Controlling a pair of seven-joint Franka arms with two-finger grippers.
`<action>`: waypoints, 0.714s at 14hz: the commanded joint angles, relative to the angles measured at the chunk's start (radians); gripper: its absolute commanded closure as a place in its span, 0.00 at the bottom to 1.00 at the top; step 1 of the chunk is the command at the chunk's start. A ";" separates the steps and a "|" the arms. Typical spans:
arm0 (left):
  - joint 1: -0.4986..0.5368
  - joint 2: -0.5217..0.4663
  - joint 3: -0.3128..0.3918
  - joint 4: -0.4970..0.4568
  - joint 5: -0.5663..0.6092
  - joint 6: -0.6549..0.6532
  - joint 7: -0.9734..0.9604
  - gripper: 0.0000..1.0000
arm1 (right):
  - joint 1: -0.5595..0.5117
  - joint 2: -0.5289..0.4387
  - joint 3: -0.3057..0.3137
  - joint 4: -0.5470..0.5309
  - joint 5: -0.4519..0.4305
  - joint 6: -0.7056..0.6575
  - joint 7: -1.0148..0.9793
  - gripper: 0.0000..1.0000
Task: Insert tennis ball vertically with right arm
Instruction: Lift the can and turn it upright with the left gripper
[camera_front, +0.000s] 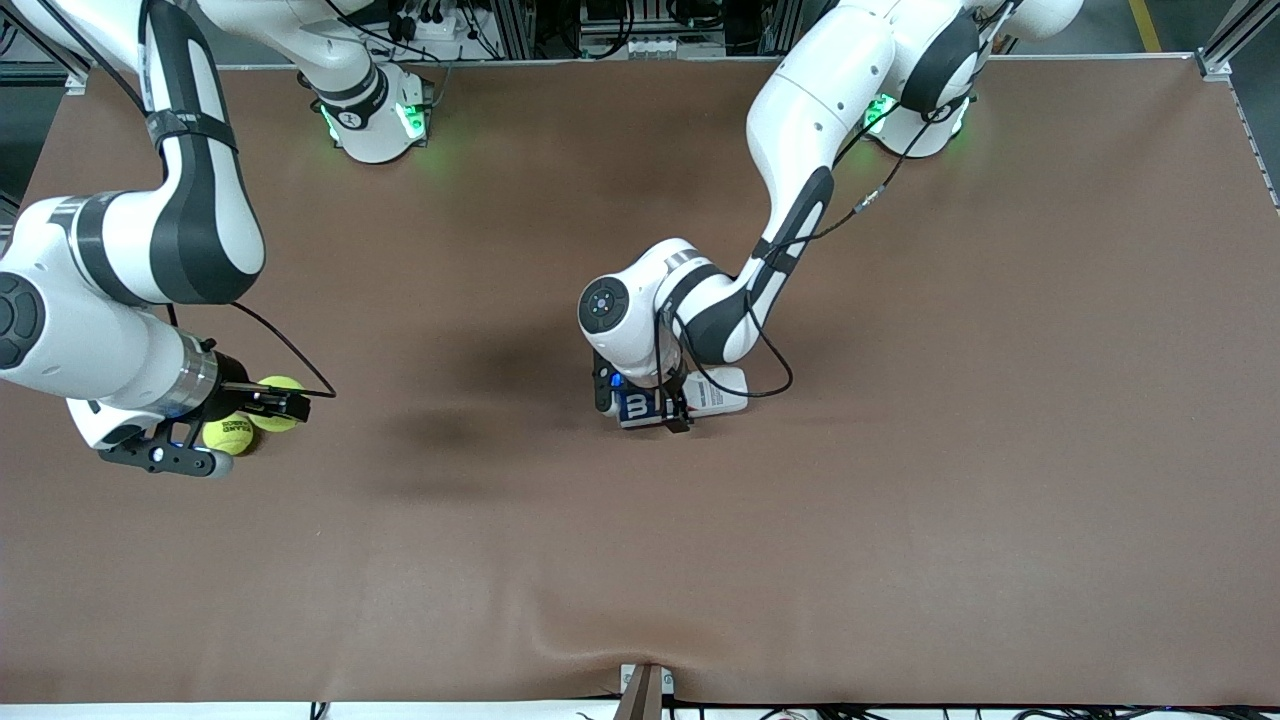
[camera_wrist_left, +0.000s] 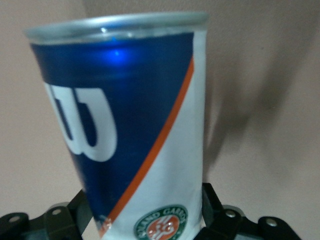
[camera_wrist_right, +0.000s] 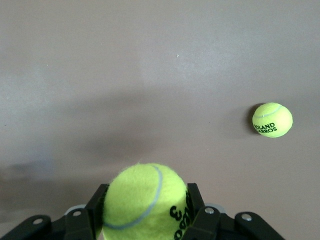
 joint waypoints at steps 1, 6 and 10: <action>-0.010 0.016 0.013 0.030 0.021 -0.019 0.013 0.10 | -0.009 -0.009 0.009 -0.010 -0.001 -0.003 -0.012 1.00; -0.010 0.018 0.014 0.030 0.021 -0.019 0.013 0.41 | -0.009 -0.008 0.009 -0.010 -0.001 -0.002 -0.014 1.00; -0.010 0.015 0.013 0.028 0.021 -0.019 0.011 0.40 | -0.009 -0.008 0.009 -0.010 -0.001 -0.003 -0.014 1.00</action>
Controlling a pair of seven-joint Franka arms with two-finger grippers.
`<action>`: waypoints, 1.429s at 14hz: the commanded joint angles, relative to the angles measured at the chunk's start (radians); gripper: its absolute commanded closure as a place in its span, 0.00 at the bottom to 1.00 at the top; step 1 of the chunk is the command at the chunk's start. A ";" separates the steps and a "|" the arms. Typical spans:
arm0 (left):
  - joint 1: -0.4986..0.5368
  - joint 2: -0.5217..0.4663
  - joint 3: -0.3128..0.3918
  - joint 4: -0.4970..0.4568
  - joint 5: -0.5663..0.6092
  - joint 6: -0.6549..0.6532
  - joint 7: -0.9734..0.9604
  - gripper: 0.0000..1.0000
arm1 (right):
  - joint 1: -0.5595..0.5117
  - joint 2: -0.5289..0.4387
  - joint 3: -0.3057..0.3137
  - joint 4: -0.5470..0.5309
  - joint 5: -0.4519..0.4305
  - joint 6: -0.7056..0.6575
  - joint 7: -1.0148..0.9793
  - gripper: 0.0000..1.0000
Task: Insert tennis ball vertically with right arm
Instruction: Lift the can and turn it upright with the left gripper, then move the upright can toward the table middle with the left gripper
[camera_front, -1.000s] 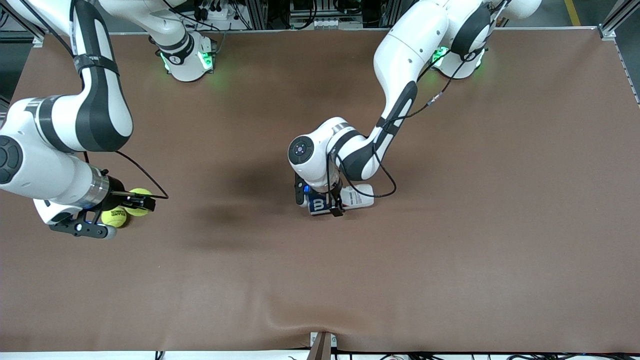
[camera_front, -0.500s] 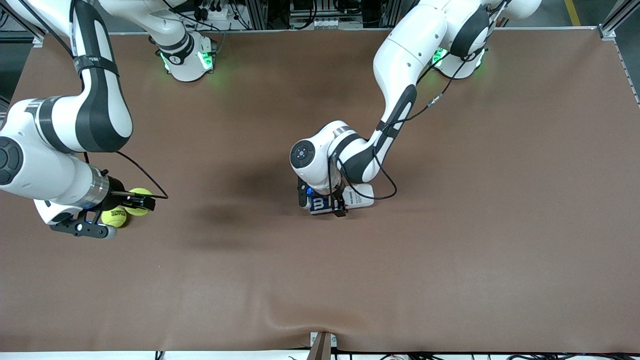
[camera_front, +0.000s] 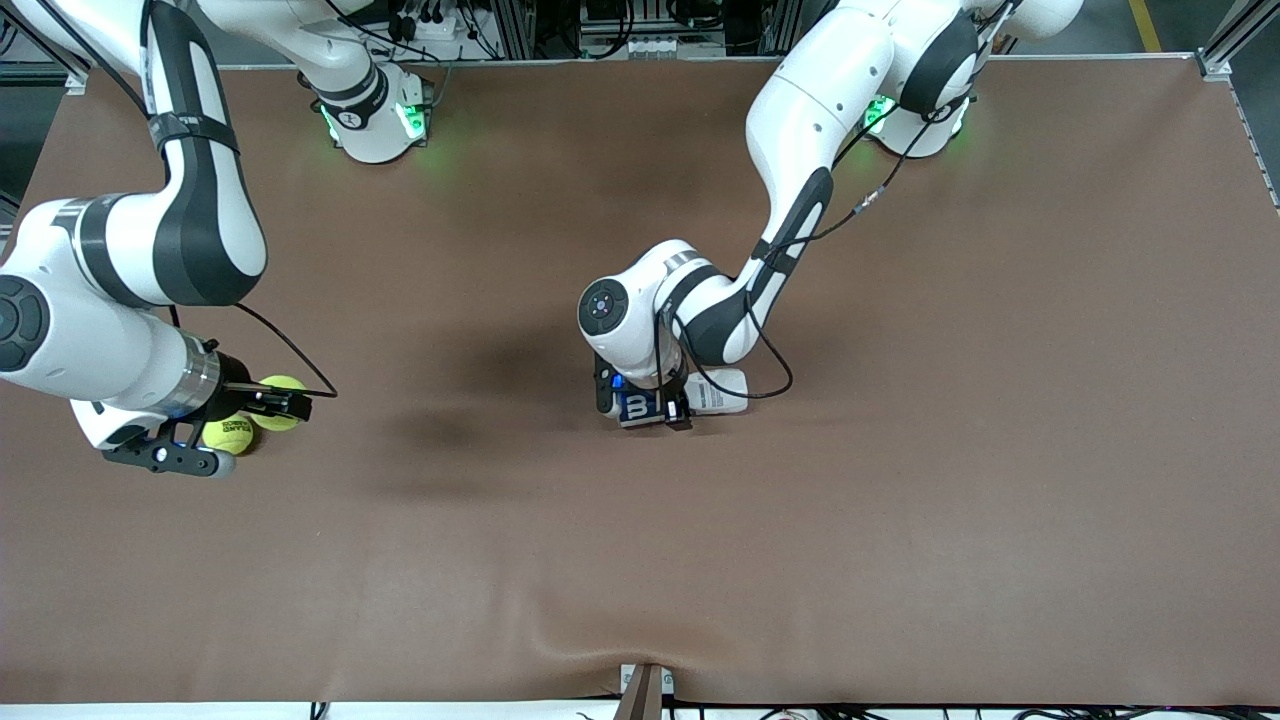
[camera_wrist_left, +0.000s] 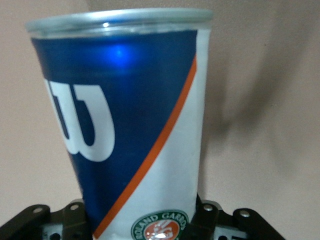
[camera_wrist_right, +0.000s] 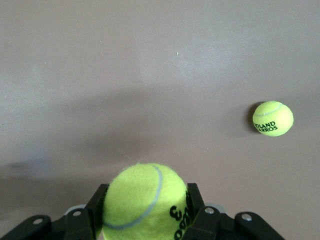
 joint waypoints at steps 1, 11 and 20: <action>-0.008 0.005 0.008 0.016 0.018 -0.003 0.011 0.38 | -0.009 -0.009 0.009 -0.005 -0.001 -0.003 -0.013 1.00; 0.004 -0.072 -0.054 0.018 -0.048 0.018 -0.009 0.34 | -0.009 -0.009 0.009 -0.006 -0.001 -0.003 -0.013 1.00; 0.009 -0.133 -0.051 0.018 -0.264 0.253 -0.014 0.35 | -0.012 -0.018 0.009 -0.006 -0.001 -0.011 -0.007 1.00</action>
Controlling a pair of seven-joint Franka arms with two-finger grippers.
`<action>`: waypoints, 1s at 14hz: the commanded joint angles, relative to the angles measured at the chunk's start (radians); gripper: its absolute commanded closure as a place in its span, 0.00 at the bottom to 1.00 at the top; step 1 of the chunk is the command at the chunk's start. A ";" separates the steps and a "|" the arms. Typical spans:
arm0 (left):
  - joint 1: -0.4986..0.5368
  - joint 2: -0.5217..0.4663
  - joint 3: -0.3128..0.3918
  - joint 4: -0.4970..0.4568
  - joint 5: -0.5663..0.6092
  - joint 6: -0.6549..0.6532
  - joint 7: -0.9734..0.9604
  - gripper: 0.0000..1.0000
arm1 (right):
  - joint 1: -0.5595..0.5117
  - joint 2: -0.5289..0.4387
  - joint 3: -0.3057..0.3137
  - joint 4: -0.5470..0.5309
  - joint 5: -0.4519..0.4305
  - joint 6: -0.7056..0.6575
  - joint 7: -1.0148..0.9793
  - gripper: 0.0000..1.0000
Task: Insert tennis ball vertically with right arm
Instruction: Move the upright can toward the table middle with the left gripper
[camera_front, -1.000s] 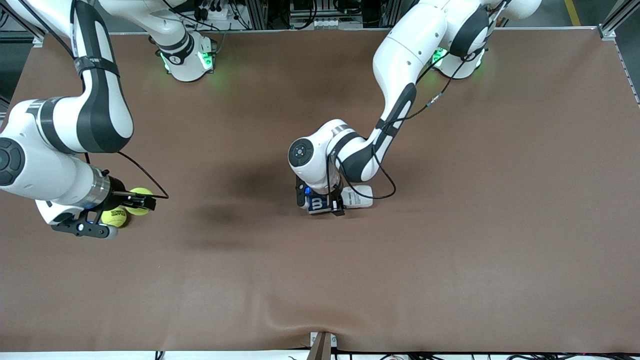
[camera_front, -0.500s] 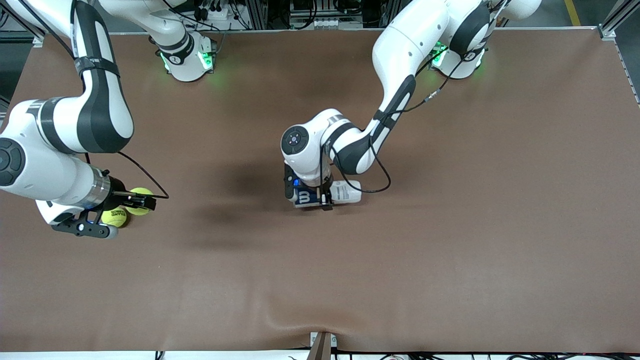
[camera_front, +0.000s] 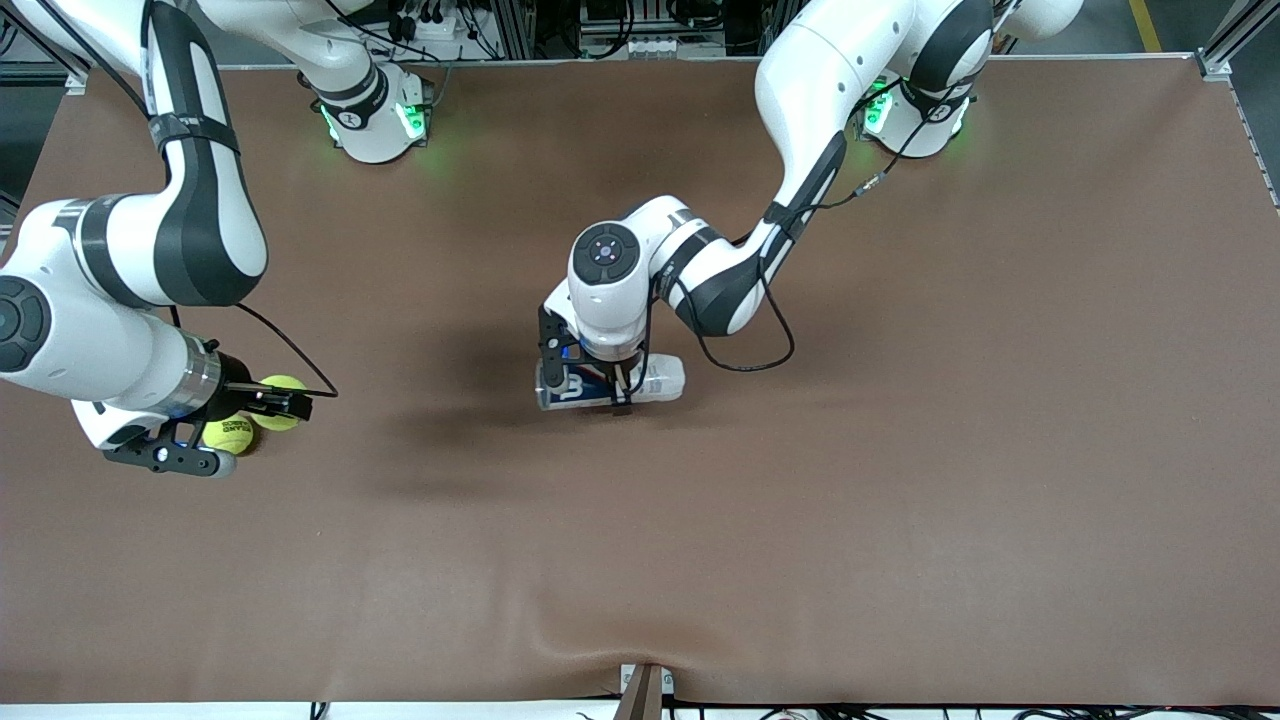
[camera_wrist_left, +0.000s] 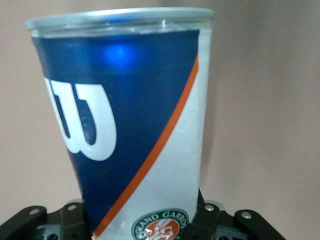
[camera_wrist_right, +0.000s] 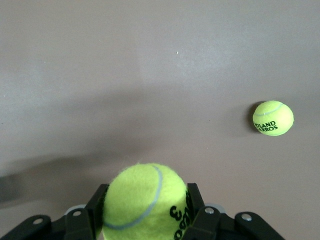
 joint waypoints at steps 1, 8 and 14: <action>0.001 -0.025 -0.003 -0.019 -0.055 0.113 -0.005 0.35 | -0.012 -0.024 0.007 -0.002 0.001 -0.027 0.003 1.00; -0.013 0.016 -0.003 -0.081 -0.082 0.624 -0.186 0.35 | -0.021 -0.064 -0.062 0.026 0.019 -0.091 0.037 1.00; -0.047 0.150 -0.004 -0.135 -0.132 1.072 -0.307 0.35 | -0.024 -0.072 -0.060 0.034 0.019 -0.104 0.044 1.00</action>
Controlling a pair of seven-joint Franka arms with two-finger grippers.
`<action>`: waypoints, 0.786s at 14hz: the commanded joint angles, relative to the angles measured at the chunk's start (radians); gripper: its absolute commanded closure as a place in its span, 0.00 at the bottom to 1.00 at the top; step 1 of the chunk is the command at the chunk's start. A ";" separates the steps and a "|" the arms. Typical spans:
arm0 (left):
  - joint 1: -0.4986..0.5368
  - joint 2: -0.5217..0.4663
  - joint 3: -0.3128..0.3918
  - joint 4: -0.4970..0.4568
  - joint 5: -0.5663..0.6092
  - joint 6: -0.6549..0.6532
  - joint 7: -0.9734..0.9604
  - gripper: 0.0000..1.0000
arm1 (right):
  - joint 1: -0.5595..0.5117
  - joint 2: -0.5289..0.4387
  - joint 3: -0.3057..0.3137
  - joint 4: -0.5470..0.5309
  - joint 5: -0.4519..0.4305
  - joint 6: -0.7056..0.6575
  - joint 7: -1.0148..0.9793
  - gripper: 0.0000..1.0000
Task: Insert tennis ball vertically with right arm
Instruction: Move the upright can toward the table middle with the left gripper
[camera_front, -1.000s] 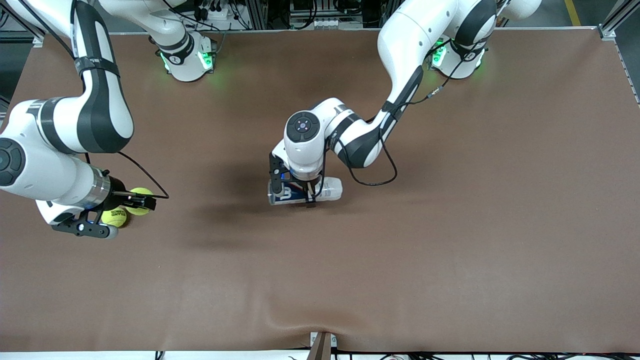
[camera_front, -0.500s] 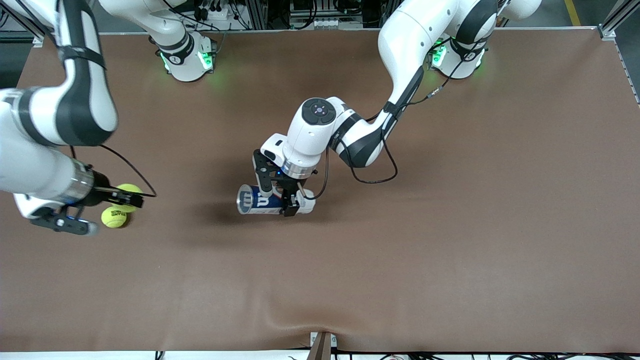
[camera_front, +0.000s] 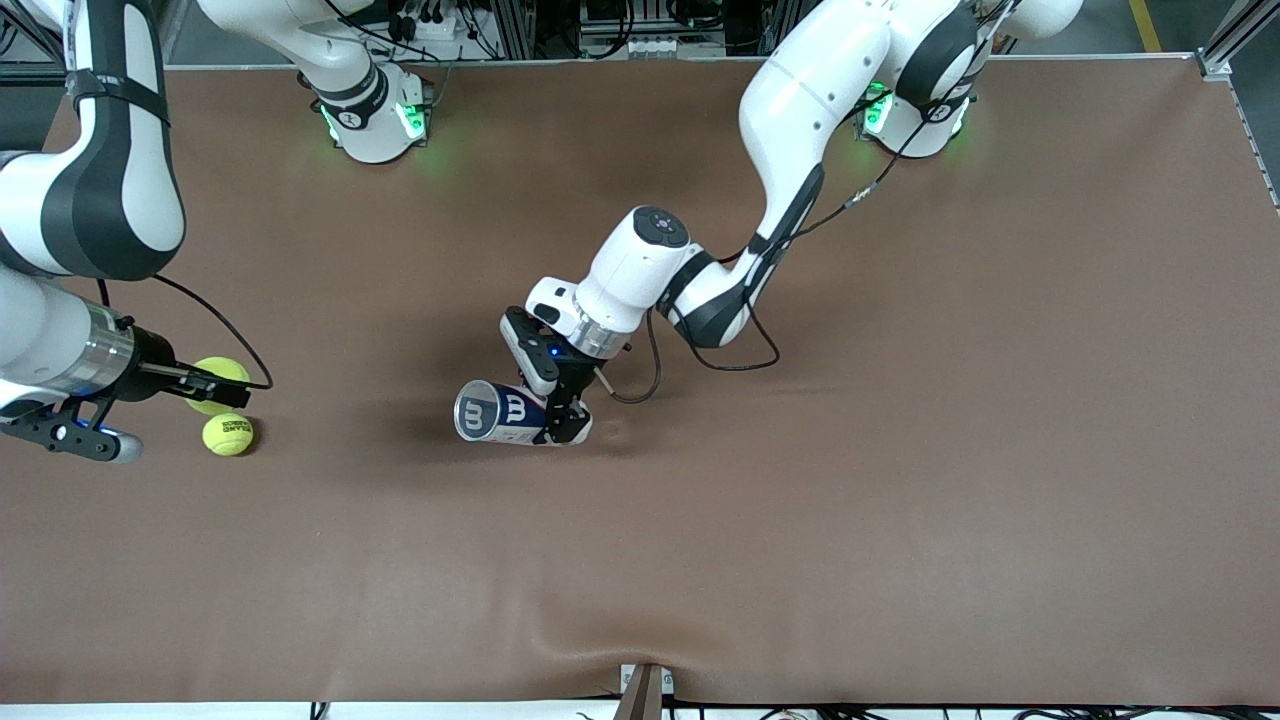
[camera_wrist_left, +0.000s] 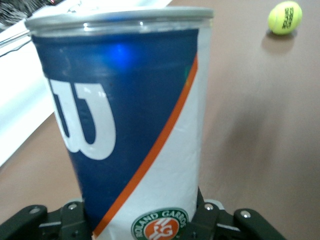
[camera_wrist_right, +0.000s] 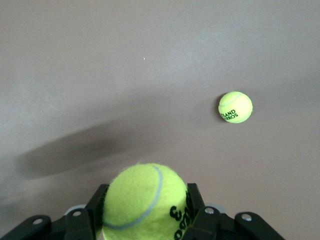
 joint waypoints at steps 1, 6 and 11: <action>-0.025 0.057 0.005 0.001 -0.055 0.146 -0.035 0.35 | 0.003 -0.010 0.008 0.007 0.016 -0.020 0.025 1.00; -0.045 0.130 0.005 0.001 -0.121 0.310 -0.038 0.35 | 0.052 -0.002 0.011 0.009 0.030 -0.005 0.112 1.00; -0.058 0.175 0.004 0.001 -0.173 0.442 -0.043 0.35 | 0.119 0.013 0.011 0.009 0.056 0.064 0.271 1.00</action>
